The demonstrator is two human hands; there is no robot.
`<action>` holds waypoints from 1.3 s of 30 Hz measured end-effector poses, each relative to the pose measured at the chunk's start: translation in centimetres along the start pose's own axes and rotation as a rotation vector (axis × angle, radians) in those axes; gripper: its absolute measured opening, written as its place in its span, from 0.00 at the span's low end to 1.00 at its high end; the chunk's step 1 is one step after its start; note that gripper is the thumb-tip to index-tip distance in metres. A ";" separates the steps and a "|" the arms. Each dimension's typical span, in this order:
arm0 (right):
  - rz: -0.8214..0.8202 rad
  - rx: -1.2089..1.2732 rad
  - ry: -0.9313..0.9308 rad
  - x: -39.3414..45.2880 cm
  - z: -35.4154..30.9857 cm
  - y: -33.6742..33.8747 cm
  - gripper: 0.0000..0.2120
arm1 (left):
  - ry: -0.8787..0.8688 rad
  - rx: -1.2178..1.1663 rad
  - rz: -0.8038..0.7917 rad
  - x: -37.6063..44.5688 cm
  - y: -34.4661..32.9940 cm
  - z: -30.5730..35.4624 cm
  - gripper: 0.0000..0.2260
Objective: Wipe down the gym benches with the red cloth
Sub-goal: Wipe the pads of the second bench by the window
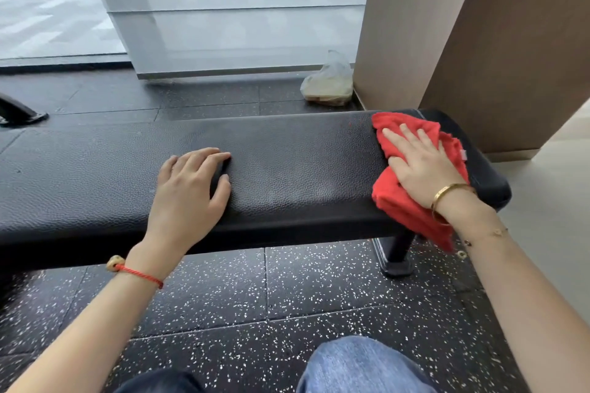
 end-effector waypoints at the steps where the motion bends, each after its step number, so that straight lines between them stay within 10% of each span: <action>1: -0.004 -0.016 -0.057 1.0 1.5 0.3 0.26 | -0.001 0.002 -0.003 0.0 0.0 0.0 0.21; 26: -0.057 -0.026 -0.066 7.1 2.5 0.5 0.25 | 0.005 -0.009 0.014 0.1 -0.3 0.0 0.20; 39: -0.161 0.017 0.561 1.7 -15.6 -3.3 0.27 | -0.006 -0.005 0.007 0.1 -0.3 0.0 0.21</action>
Point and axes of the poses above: each hand's wrist, its own x-axis towards the middle knuckle, its own y-axis out of the back of the hand, z = x × y, the point moved 8 cm from there along x, towards the middle knuckle, and after that the axes turned 1 degree about -z, right-handed, at the moved point
